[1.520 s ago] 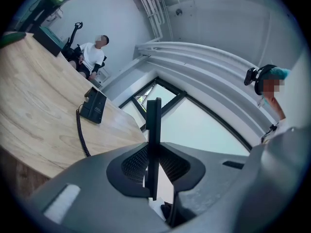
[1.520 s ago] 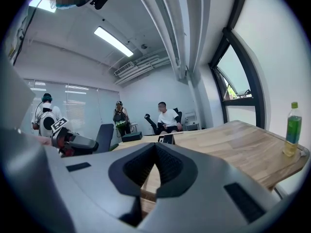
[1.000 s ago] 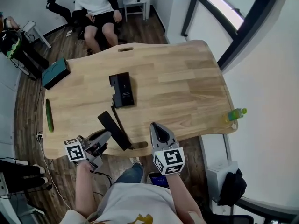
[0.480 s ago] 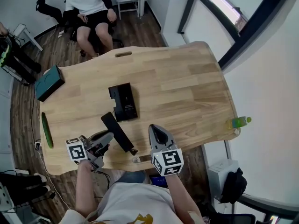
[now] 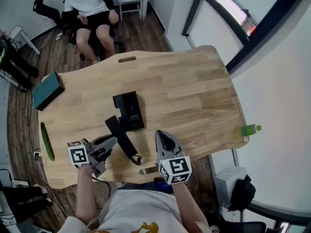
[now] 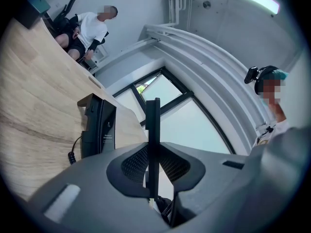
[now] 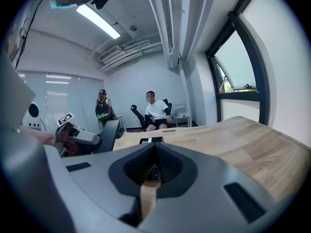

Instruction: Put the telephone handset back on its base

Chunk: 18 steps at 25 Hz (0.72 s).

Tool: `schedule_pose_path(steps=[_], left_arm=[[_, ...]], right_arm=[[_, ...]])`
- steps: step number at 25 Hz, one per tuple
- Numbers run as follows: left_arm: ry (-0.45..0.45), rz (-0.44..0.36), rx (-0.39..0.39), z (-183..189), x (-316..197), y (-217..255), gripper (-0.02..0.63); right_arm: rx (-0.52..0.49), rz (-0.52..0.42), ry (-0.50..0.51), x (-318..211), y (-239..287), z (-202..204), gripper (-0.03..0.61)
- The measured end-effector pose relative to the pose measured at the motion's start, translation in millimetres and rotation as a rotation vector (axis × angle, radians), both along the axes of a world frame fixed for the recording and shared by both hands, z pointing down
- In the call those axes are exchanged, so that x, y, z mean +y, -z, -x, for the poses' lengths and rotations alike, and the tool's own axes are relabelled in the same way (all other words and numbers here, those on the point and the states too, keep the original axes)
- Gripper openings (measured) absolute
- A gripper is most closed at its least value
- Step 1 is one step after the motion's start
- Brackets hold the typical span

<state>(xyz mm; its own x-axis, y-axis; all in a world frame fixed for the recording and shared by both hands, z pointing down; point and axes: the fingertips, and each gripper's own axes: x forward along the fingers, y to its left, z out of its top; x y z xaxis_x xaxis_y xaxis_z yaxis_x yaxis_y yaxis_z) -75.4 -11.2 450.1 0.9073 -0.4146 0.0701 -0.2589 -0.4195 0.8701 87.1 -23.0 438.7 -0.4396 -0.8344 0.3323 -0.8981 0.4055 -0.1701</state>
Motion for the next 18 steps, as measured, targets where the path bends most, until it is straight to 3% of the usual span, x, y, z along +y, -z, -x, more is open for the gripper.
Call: schedule_pose_path(steps=[18], left_arm=[[-0.023, 0.02, -0.025, 4, -30, -19, 0.069]], right_arm=[[-0.028, 0.0, 0.025, -44, -13, 10, 0.003]])
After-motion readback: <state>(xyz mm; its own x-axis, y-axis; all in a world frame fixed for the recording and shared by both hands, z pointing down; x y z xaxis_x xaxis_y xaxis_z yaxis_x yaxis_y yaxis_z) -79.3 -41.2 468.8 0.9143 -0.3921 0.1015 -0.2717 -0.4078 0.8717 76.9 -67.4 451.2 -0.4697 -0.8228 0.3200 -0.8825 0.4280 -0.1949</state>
